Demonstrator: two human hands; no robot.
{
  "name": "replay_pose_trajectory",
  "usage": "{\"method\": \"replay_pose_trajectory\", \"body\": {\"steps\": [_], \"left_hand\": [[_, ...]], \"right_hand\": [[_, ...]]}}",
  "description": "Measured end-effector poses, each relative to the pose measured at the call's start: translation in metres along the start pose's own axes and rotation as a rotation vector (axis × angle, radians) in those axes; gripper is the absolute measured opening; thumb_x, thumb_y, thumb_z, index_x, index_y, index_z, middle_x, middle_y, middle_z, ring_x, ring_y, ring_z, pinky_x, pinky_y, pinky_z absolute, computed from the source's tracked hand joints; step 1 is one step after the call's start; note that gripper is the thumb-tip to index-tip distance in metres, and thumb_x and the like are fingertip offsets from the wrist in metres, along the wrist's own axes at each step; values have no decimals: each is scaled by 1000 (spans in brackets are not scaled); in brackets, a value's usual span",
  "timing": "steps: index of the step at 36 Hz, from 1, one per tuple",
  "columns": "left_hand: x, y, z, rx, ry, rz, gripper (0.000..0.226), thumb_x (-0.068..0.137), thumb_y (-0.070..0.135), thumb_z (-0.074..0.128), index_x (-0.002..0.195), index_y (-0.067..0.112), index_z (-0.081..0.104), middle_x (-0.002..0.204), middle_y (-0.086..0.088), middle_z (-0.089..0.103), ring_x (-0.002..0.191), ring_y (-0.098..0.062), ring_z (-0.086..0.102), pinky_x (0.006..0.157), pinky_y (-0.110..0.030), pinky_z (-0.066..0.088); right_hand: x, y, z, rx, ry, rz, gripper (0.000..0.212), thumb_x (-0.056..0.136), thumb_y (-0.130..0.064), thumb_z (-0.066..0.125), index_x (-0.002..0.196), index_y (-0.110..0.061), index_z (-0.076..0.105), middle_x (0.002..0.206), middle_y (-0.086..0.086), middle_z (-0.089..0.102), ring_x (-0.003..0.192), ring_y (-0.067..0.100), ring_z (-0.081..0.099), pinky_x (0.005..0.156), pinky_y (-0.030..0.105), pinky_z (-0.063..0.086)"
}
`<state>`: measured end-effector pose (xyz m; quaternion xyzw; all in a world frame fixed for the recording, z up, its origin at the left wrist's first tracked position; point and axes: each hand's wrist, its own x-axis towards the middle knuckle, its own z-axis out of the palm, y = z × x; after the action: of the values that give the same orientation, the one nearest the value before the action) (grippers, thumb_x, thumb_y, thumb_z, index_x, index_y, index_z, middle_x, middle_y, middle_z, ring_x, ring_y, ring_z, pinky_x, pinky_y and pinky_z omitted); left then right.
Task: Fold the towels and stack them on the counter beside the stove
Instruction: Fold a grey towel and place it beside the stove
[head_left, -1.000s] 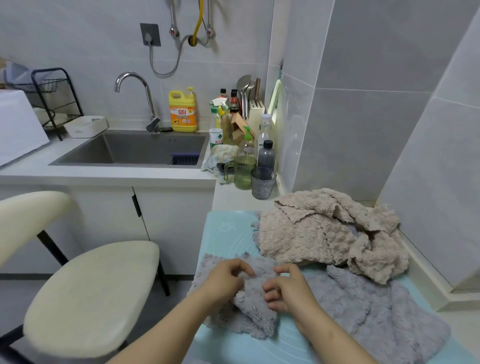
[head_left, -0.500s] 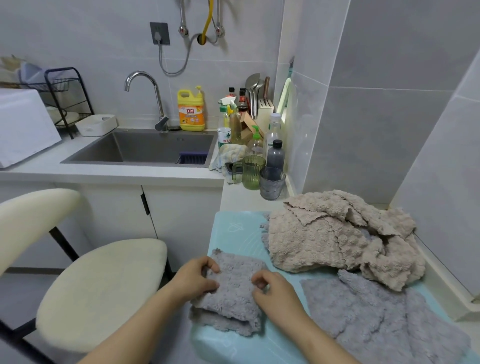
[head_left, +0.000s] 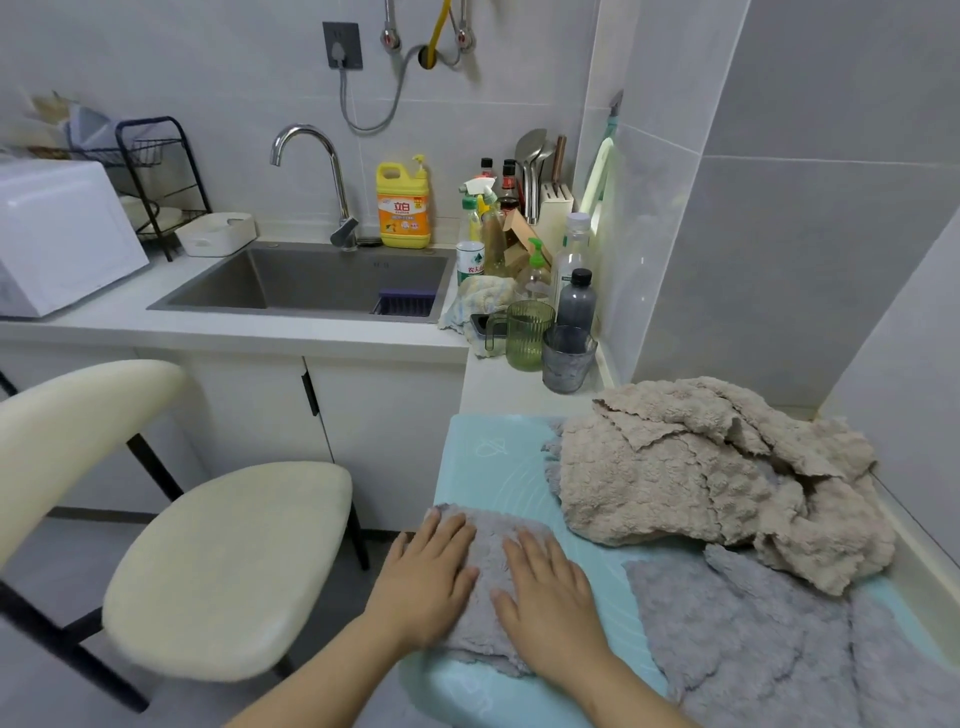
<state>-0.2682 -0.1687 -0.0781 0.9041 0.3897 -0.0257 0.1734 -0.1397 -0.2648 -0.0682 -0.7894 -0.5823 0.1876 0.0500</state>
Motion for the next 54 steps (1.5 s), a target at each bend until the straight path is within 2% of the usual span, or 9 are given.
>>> {"method": "replay_pose_trajectory", "body": {"steps": [6,9,11,18,28,35,42,46,54], "left_hand": [[-1,-5,13,85,-20,-36,121,51,73,-43,150,29,13,156,15,1,147,-15,0,116,-45,11],[2,-9,12,192,71,-4,81,95,55,-6,121,23,64,131,6,58,116,-20,60,82,-39,54],[3,-11,13,240,100,-7,75,99,48,1,106,24,72,114,5,69,95,-20,70,65,-32,57],[-3,10,2,13,12,-194,56,93,57,28,145,37,22,157,0,7,129,-29,33,101,-35,36],[-23,15,-21,-618,90,-464,72,71,24,77,130,14,36,120,-10,55,106,-28,56,84,-32,45],[-52,20,-51,-1133,-133,-572,51,70,17,81,112,0,58,99,-12,67,83,-25,63,65,-32,50],[-118,45,-61,-1443,-308,-463,24,89,26,60,99,5,61,74,-12,73,78,-27,66,63,-34,51],[-159,50,-40,-1400,-204,-413,32,92,19,56,121,6,53,101,-15,69,87,-28,66,65,-35,53],[-244,107,-6,-1182,-138,-178,65,93,17,57,146,22,20,136,-13,47,111,-29,56,94,-40,48]], "right_hand": [[1,7,15,-3,-53,60,124,34,-72,-42,148,-36,-7,156,-12,-16,145,20,-15,115,43,-5],[4,5,10,0,-98,77,93,69,-78,-17,149,-33,-6,157,-9,-15,145,22,-14,115,45,-4],[4,0,1,-16,-137,82,62,95,-55,14,150,-29,-3,157,-6,-14,145,24,-11,115,47,-1],[-11,-10,-4,276,127,159,63,91,-34,54,145,-21,22,155,1,11,137,21,24,109,29,26],[-29,-15,-10,1334,-67,440,23,80,1,65,102,-3,58,87,5,66,74,16,63,48,16,48],[-65,-20,-20,1734,-121,407,24,85,-3,60,109,-6,60,98,17,71,87,31,69,71,37,57],[-133,-29,-19,1759,0,400,14,88,-13,59,101,-11,62,76,8,74,60,21,70,42,24,49],[-180,-43,-2,1720,106,456,31,88,-13,59,118,-11,56,104,14,69,85,29,67,50,30,54],[-314,-50,22,1650,316,517,23,90,-10,56,113,-10,58,96,10,70,75,22,66,46,23,50]]}}
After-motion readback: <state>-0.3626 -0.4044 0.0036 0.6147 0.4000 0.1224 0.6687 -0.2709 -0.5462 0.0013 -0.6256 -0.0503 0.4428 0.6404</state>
